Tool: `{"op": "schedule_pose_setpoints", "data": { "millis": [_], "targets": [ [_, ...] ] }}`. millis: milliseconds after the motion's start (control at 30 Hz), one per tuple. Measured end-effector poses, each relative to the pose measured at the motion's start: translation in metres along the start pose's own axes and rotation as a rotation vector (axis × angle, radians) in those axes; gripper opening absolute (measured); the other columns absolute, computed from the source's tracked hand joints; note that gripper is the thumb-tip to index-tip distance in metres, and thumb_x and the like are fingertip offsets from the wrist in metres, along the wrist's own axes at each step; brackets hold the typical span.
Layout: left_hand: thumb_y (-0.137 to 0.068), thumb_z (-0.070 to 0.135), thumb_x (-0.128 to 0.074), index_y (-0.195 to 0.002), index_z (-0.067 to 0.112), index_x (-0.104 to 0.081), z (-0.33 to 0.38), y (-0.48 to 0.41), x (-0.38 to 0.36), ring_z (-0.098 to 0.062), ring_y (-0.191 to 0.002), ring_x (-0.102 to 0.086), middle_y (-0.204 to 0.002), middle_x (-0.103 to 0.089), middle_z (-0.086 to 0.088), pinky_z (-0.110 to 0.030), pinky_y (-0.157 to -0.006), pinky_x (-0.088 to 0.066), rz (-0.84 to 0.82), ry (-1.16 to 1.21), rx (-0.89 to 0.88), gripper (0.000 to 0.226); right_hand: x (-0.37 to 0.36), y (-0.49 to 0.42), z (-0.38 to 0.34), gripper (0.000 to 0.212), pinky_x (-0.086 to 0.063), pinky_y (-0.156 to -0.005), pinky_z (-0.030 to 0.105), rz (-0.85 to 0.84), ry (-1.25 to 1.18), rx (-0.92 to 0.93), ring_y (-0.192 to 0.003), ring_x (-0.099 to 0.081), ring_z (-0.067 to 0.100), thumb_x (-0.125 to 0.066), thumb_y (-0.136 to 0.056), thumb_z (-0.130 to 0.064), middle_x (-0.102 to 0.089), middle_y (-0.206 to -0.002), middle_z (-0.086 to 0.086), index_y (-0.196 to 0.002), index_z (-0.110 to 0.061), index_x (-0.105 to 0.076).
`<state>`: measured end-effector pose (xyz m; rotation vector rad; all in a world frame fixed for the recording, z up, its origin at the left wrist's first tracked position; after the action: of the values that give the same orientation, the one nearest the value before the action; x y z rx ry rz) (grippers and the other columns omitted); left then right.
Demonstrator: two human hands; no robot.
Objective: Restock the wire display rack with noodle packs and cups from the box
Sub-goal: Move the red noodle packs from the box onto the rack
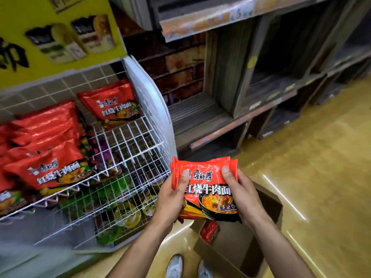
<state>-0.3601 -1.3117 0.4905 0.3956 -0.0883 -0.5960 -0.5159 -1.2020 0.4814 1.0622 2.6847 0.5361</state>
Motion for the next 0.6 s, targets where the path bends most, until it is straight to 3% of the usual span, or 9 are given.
{"op": "schedule_pose_setpoints", "data": {
  "millis": [167,267,433,600],
  "targets": [
    [-0.098,0.048,-0.055,-0.116,0.027,-0.065,0.011,0.012,0.022,-0.021,-0.095,-0.076,-0.103,-0.078,0.0,-0.05,-0.094,-0.057,0.143,0.031,-0.038,0.03,-0.032,-0.012,-0.019,0.031,-0.061,-0.083,0.04,-0.157,0.053,0.033,-0.087,-0.076,0.015,-0.06,-0.092,-0.052,-0.078,-0.095,-0.006,-0.114,-0.031,-0.066],
    [-0.096,0.052,-0.056,-0.119,0.028,-0.065,0.016,0.018,0.042,-0.02,-0.098,-0.075,-0.107,-0.078,0.002,-0.051,-0.096,-0.056,0.221,0.036,-0.055,0.035,-0.055,-0.016,-0.029,0.029,-0.06,-0.086,0.042,-0.229,0.089,0.054,-0.09,-0.076,0.015,-0.06,-0.094,-0.052,-0.078,-0.098,-0.005,-0.114,-0.032,-0.067],
    [-0.094,0.058,-0.055,-0.118,0.033,-0.066,0.022,0.028,0.071,-0.007,-0.099,-0.073,-0.107,-0.076,0.012,-0.043,-0.098,-0.055,0.326,0.023,-0.086,0.036,-0.093,-0.018,-0.039,0.023,-0.06,-0.079,0.034,-0.352,0.136,0.083,-0.087,-0.076,0.012,-0.057,-0.097,-0.047,-0.079,-0.095,-0.007,-0.112,-0.031,-0.066],
    [-0.095,0.057,-0.054,-0.12,0.032,-0.066,0.026,0.039,0.093,-0.012,-0.103,-0.073,-0.11,-0.076,0.008,-0.046,-0.099,-0.055,0.387,0.051,-0.104,0.038,-0.121,-0.017,-0.044,0.021,-0.059,-0.081,0.034,-0.419,0.174,0.098,-0.089,-0.075,0.011,-0.058,-0.095,-0.052,-0.078,-0.098,-0.007,-0.109,-0.038,-0.065]
  ]
}}
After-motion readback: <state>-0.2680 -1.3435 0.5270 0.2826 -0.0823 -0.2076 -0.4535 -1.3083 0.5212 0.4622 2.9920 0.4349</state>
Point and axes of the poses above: each hand's wrist, its own y-axis away from the middle knuckle, its own x-axis out of the back of the hand, z = x × y, the point moved 9 cm from there along -y, towards the middle knuckle
